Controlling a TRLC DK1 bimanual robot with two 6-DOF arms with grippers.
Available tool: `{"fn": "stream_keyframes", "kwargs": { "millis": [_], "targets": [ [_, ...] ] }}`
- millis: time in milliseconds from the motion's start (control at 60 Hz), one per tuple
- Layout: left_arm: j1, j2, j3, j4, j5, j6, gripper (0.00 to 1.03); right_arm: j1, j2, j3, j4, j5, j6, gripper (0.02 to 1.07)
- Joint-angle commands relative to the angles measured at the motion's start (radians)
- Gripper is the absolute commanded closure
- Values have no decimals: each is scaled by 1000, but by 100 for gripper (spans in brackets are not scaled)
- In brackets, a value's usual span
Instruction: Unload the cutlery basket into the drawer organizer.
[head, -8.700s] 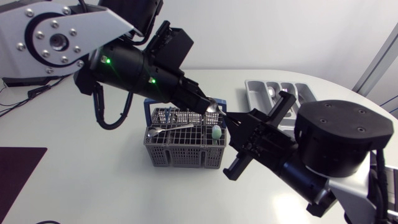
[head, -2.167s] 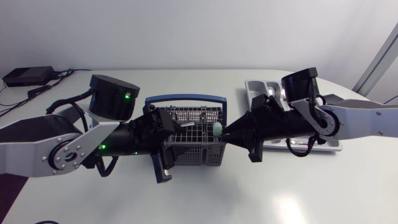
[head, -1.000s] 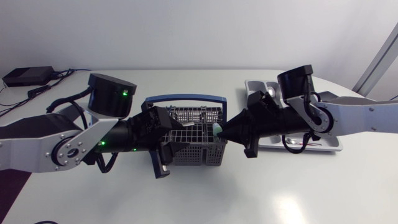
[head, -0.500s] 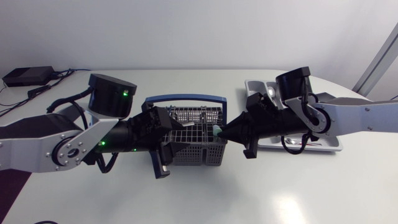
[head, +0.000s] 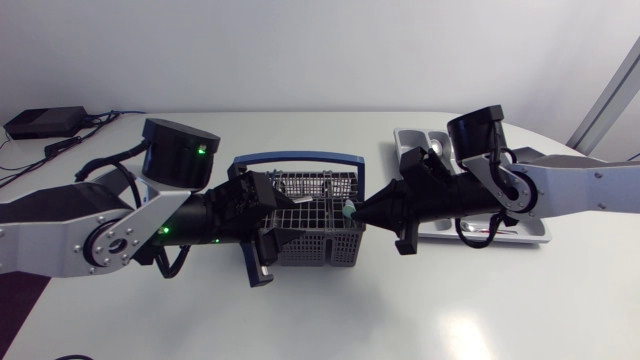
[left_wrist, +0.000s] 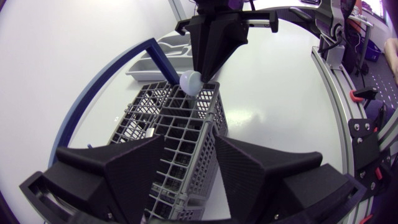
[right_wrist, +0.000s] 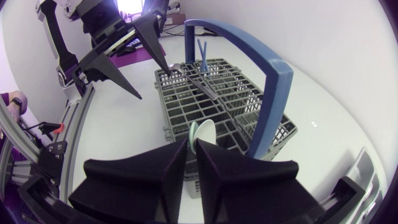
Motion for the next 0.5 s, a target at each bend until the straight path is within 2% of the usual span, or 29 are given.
{"fn": "stream_keyframes", "kwargs": {
  "millis": [0,367,433,483],
  "targets": [
    [6,17,-14,8,6,21,38,-9,-28,28,-22,-18,12,90],
    [6,17,-25,10,6,22,38,-11,-52,40,-36,-31,26,89],
    [6,17,-28,10,6,22,38,-11,-57,39,-36,-29,29,85],
    [6,17,-28,10,6,24,38,-11,-69,37,-37,-27,31,73]
  ]
}}
